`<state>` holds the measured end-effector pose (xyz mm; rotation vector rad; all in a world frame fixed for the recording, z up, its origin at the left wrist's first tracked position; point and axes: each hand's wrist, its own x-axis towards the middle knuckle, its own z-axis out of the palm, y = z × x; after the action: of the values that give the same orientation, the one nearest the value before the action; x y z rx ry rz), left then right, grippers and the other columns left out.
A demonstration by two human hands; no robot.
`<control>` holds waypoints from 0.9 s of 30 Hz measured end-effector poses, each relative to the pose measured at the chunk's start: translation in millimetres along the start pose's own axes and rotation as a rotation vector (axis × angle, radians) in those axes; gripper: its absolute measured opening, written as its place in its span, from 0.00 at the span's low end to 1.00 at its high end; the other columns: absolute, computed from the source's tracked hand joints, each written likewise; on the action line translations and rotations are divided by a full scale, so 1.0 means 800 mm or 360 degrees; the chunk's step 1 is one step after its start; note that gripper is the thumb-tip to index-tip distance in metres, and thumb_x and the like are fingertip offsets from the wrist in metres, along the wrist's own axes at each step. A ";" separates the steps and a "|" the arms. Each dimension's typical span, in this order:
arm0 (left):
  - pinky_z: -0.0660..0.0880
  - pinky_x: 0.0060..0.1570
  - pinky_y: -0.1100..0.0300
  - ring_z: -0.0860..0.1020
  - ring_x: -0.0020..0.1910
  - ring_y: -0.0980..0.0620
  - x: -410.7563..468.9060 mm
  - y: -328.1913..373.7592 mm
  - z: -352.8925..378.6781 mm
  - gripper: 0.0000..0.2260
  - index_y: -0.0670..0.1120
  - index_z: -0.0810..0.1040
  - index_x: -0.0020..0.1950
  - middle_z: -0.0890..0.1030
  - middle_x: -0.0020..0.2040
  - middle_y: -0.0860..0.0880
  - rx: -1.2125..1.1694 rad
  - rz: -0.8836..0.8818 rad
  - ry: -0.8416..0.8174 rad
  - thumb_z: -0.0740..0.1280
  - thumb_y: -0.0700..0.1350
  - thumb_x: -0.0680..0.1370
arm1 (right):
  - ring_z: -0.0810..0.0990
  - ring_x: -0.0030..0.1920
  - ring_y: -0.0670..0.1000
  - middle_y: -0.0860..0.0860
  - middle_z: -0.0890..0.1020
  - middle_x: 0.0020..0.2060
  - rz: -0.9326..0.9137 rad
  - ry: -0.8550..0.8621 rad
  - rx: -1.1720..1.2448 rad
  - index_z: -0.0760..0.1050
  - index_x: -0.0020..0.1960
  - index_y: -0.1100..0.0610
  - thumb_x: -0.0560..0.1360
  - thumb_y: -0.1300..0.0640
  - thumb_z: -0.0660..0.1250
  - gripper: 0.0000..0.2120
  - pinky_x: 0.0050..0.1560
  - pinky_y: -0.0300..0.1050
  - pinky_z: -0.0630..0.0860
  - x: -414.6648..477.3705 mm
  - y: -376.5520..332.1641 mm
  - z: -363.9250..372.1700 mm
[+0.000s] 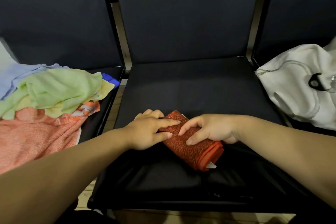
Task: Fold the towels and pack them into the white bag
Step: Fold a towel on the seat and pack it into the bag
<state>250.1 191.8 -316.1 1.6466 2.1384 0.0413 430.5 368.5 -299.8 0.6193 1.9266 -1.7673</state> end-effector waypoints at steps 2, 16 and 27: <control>0.63 0.73 0.51 0.67 0.66 0.54 0.006 0.010 -0.002 0.20 0.79 0.61 0.69 0.69 0.63 0.56 -0.0338 0.0018 0.0029 0.61 0.62 0.81 | 0.86 0.53 0.53 0.52 0.84 0.56 -0.0101 0.0089 -0.0036 0.84 0.56 0.46 0.73 0.65 0.75 0.17 0.52 0.51 0.83 -0.017 -0.001 -0.006; 0.77 0.64 0.47 0.79 0.65 0.47 0.132 0.294 -0.147 0.22 0.54 0.84 0.59 0.80 0.66 0.45 -0.1804 0.0600 0.0338 0.74 0.34 0.70 | 0.85 0.54 0.54 0.54 0.83 0.57 -0.0747 0.0795 0.0387 0.78 0.61 0.50 0.75 0.71 0.69 0.21 0.50 0.49 0.83 -0.277 0.033 -0.138; 0.78 0.64 0.48 0.79 0.61 0.49 0.285 0.476 -0.183 0.19 0.62 0.79 0.62 0.76 0.66 0.53 -0.1055 0.0652 0.0699 0.74 0.49 0.73 | 0.85 0.56 0.54 0.51 0.82 0.60 -0.0986 0.1549 0.0685 0.82 0.58 0.41 0.74 0.70 0.71 0.25 0.53 0.55 0.83 -0.383 0.130 -0.270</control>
<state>501.0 549.0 -149.1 1.7034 1.7157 1.1913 731.6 584.3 -181.3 1.3315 2.5484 -2.6230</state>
